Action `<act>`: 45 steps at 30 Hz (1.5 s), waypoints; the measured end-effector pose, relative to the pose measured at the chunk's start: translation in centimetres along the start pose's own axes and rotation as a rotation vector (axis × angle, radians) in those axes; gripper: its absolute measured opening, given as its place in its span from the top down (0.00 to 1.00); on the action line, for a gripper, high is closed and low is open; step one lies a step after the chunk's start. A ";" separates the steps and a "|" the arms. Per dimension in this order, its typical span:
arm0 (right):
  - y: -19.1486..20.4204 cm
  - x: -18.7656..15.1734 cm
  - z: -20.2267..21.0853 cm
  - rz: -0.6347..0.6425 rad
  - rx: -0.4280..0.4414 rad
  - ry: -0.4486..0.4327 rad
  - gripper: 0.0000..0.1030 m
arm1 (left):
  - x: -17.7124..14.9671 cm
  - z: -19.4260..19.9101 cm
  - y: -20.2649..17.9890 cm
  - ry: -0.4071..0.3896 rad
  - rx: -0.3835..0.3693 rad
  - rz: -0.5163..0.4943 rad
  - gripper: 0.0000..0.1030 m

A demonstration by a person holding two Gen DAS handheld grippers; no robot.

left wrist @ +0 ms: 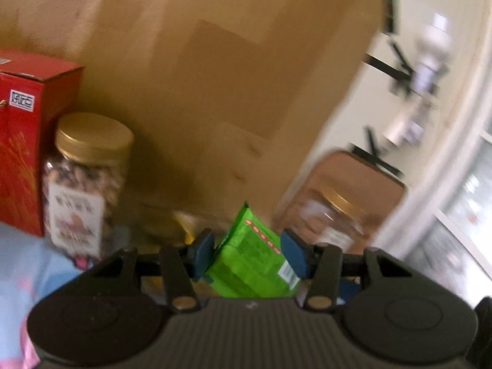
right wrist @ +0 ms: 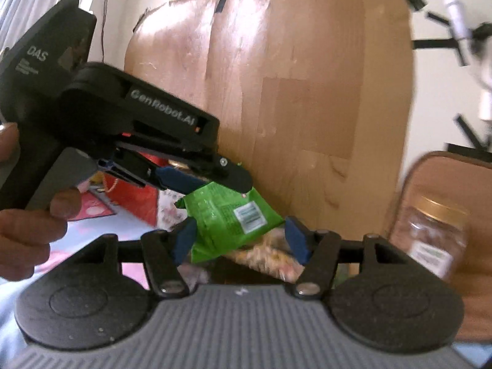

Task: Organize snacks
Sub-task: 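Lower the green packet into the tin box and open the left gripper, then grasp the small red packet with the left gripper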

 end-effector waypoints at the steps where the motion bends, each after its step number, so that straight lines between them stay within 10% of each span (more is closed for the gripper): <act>1: -0.3 -0.1 -1.4 0.001 -0.004 0.013 0.36 | 0.4 -0.9 0.5 0.000 0.016 0.011 0.53; 12: -0.7 -1.4 -4.0 -0.060 -0.005 0.032 0.33 | -0.5 -1.8 2.1 0.020 0.068 -0.021 0.50; 23: 1.7 -6.9 5.1 -0.607 0.238 0.194 0.68 | -10.4 9.3 6.1 0.143 0.038 0.033 0.50; 29: 4.0 -8.9 7.1 -0.793 0.325 0.205 0.66 | -13.9 11.0 6.8 0.202 0.017 0.045 0.50; 33: 5.8 -9.3 6.4 -0.805 0.346 0.249 0.66 | -15.5 9.7 7.2 0.266 0.022 0.079 0.76; 45: 9.4 -6.7 6.6 -0.682 0.436 0.196 0.87 | -14.1 14.8 7.4 0.172 -0.070 0.161 0.85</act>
Point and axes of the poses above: each gripper's, at about its wrist camera, not at the fingertips, and z roughly against the way its jaws point, y to its left, x to its top, the point moved 3 cm from there along -z, roughly the way its jaws point, and after that the axes turned 10 degrees about x, right-handed, at the moved point
